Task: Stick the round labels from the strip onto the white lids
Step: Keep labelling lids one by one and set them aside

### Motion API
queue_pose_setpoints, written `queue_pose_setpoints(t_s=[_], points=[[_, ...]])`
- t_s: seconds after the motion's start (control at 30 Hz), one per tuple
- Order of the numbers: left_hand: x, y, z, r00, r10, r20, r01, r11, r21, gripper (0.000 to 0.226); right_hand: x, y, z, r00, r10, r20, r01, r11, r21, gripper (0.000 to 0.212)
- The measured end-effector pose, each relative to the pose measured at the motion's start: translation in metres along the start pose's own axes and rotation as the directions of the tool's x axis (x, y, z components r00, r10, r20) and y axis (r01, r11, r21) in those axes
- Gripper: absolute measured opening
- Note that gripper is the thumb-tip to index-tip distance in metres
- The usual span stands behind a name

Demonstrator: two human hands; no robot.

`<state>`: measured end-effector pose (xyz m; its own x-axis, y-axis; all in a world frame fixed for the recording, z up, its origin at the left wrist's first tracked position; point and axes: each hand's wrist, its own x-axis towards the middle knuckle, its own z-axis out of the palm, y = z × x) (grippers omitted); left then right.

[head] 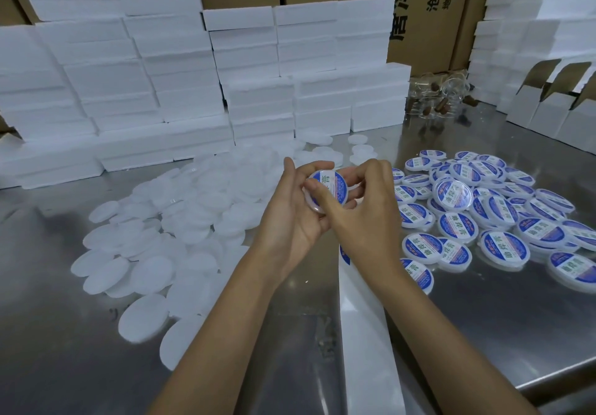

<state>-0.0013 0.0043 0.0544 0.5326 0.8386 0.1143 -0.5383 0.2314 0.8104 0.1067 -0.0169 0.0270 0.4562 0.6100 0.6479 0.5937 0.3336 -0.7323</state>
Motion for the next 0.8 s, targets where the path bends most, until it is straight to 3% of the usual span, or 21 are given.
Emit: queue_pose_setpoints(t_s=[0.2,0.33,0.5,0.7,0.8], points=[[0.0,-0.003,0.0,1.0,-0.026,0.014,0.026,1.0,-0.013,0.059,0.003,0.005,0.0,0.997,-0.01,-0.071,0.013,0.999,0.038,0.03],[0.002,-0.004,0.0,1.0,-0.018,-0.008,0.018,1.0,-0.019,0.054,0.002,0.008,0.0,1.0,-0.014,-0.028,0.015,0.999,0.043,0.023],[0.002,-0.002,-0.001,1.0,-0.02,0.017,0.02,0.999,-0.033,0.054,-0.002,0.004,0.002,1.0,-0.019,-0.001,0.019,0.998,-0.054,0.047],[0.001,-0.001,-0.001,0.999,-0.042,0.029,0.042,0.999,-0.005,0.057,0.004,0.009,0.002,0.998,0.011,-0.055,-0.01,1.0,0.019,0.031],[0.0,0.0,-0.002,0.999,-0.035,-0.016,0.034,0.998,-0.061,0.053,0.004,0.012,-0.002,0.999,-0.017,0.027,0.015,0.997,0.071,0.018]])
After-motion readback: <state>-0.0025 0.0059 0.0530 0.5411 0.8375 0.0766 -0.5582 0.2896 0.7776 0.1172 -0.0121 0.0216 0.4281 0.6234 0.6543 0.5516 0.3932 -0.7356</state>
